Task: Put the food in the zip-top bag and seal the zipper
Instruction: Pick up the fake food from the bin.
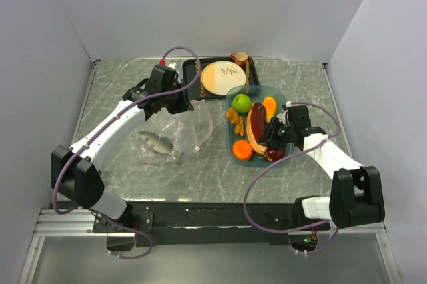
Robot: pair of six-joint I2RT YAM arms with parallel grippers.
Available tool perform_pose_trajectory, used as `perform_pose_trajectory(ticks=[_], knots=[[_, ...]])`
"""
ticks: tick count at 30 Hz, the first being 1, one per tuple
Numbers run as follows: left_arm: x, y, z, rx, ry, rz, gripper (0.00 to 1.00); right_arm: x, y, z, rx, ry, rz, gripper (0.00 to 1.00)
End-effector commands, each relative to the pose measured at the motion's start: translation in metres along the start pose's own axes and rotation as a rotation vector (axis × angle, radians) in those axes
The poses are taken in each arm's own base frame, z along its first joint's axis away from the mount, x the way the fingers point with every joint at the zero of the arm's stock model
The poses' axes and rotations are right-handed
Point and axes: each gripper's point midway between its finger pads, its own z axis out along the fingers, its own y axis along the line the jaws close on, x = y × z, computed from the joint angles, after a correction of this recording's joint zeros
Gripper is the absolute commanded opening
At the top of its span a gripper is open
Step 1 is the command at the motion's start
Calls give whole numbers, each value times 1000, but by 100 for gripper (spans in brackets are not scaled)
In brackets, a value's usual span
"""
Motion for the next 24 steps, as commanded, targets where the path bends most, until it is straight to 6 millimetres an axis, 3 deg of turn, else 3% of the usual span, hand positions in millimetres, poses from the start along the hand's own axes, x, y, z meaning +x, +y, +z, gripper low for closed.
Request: perform_pose_trajectory(ticks=[1, 4, 5, 14, 19, 24], knots=[[-7, -13, -2, 42, -19, 24, 1, 0, 4, 1, -21, 21, -26, 29], [-7, -12, -1, 41, -20, 27, 1, -4, 9, -1, -40, 26, -60, 10], [-8, -13, -1, 41, -20, 28, 1, -6, 12, -3, -47, 23, -64, 8], [-5, -18, 0, 60, -15, 31, 1, -40, 47, -49, -97, -125, -152, 5], [-6, -24, 3, 61, -4, 46, 1, -45, 46, -66, -65, -195, -168, 2], [-7, -26, 1, 59, -12, 54, 1, -47, 77, -88, -208, -253, -223, 3]])
